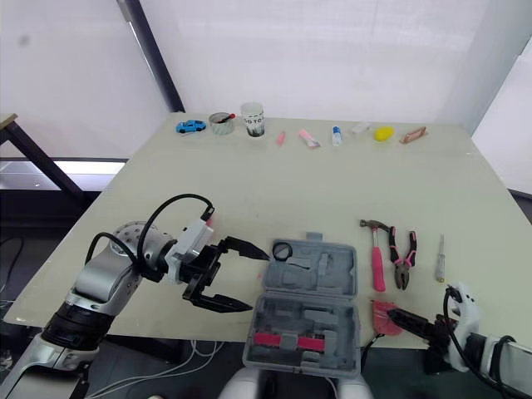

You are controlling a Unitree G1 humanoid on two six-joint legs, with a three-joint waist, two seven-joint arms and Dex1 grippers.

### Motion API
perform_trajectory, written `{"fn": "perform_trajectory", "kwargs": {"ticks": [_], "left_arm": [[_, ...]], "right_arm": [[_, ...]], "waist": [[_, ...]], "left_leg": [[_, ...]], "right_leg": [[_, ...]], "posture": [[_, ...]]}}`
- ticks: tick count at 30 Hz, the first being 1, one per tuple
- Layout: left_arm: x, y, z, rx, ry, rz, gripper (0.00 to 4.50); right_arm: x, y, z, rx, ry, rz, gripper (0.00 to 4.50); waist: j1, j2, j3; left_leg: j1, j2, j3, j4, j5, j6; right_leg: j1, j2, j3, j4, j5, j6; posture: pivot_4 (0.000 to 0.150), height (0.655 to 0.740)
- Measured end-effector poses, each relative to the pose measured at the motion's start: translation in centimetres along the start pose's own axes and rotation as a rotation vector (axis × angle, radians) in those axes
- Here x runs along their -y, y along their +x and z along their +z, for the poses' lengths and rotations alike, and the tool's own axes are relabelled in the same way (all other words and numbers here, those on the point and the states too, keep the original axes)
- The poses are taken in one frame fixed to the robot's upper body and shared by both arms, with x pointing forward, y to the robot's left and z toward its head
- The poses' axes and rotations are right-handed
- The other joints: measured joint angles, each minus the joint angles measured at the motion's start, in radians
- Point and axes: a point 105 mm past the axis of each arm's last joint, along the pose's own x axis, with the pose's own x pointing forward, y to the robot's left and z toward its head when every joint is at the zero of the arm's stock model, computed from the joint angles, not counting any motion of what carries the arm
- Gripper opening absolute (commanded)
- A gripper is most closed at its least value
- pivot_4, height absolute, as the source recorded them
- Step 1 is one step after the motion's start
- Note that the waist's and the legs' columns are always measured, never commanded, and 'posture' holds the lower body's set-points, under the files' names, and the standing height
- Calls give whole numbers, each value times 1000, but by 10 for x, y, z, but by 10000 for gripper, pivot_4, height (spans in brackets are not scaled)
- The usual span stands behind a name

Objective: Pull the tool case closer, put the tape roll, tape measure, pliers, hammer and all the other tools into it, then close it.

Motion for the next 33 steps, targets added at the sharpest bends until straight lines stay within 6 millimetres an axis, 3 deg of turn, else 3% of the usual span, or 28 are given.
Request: {"fn": "perform_trajectory", "kwargs": {"ticks": [4,7,9,17,21,23,28,33], "left_arm": [[1,0,1,7,3,-1,45000],[1,-1,1,8,3,4,45000],[1,-2,1,10,8,9,45000],[2,-2,2,11,33,10,45000],[5,-3,0,6,23,12,45000],[7,-4,0,-2,25,14,45000],[13,-6,-1,-21,23,20,45000],[15,-5,3,-15,34,32,45000]], "right_arm": [[3,-12,0,-30,-258,-32,44699],[1,-12,3,-6,-350,-10,44699],[-8,-10,13,31,-602,58,44699],[-22,9,16,1,-1094,297,44699],[-23,18,14,-31,-1216,371,44699],[-13,24,15,-82,-1288,365,44699],[5,34,17,-159,-1334,326,44699],[10,42,13,-179,-1336,333,44699]], "waist": [[-2,0,0],[-3,0,0],[-2,0,0],[-2,-1,1],[-2,-1,1],[-2,-1,1],[-1,-1,1],[-1,-1,1]], "left_leg": [[1,0,0,0,0,0],[1,1,0,0,0,0],[1,1,1,0,0,0],[1,0,6,0,0,0],[1,0,7,1,0,0],[1,0,7,1,0,0],[2,0,7,1,0,0],[2,0,7,1,0,0]], "right_leg": [[0,0,0,0,-1,1],[0,1,1,0,-1,1],[0,1,1,0,-1,1],[0,1,1,0,-1,1],[0,1,1,1,-1,0],[0,0,1,1,0,-1],[0,1,1,2,1,-3],[0,0,1,2,1,-3]], "posture": [[1500,7400],[1500,7400],[1500,7400],[1500,7400],[1500,7400],[1500,7400],[1500,7400],[1500,7400]]}}
